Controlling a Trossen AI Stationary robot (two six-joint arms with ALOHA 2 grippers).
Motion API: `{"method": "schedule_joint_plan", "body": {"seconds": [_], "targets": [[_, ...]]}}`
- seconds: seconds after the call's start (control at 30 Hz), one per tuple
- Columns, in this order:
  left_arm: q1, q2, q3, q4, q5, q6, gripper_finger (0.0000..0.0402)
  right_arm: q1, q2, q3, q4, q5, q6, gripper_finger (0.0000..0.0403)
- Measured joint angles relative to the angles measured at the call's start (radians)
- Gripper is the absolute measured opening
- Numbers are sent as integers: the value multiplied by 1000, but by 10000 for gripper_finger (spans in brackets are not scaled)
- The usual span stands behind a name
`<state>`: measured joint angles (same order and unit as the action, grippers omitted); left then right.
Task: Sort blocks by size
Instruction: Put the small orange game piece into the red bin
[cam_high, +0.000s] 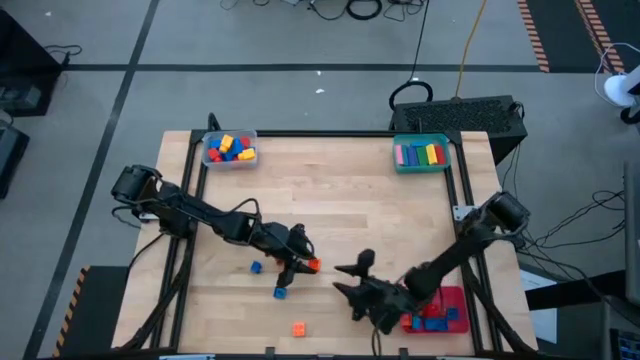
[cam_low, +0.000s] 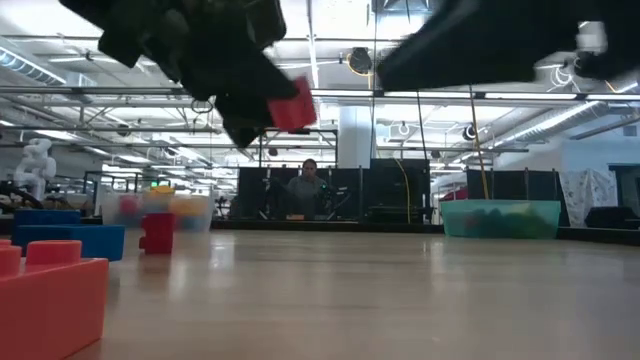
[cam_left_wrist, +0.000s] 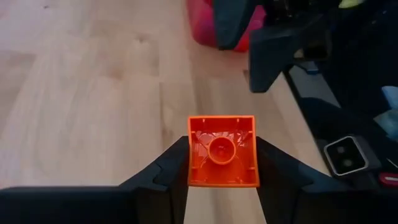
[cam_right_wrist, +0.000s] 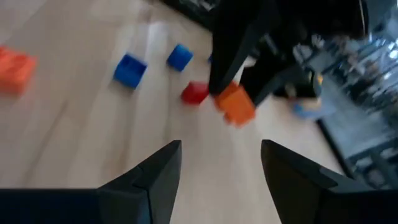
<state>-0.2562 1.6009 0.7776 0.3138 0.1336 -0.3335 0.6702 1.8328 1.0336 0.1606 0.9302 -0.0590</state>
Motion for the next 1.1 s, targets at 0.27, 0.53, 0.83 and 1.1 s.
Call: {"method": "schedule_joint_plan", "body": {"seconds": [0.27, 0.53, 0.83, 1.1], "targets": [[2, 0, 6, 21, 33, -1, 143, -87, -2, 0, 72, -172, -276, 205], [2, 0, 6, 20, 47, -1, 143, -164, -3, 0, 130, -273, -380, 205], [2, 0, 6, 29, 47, -1, 143, -201, 0, 1, 149, -361, -486, 178], [13, -1, 5, 43, 46, -2, 143, -221, 1, 1, 181, -450, -522, 138]]}}
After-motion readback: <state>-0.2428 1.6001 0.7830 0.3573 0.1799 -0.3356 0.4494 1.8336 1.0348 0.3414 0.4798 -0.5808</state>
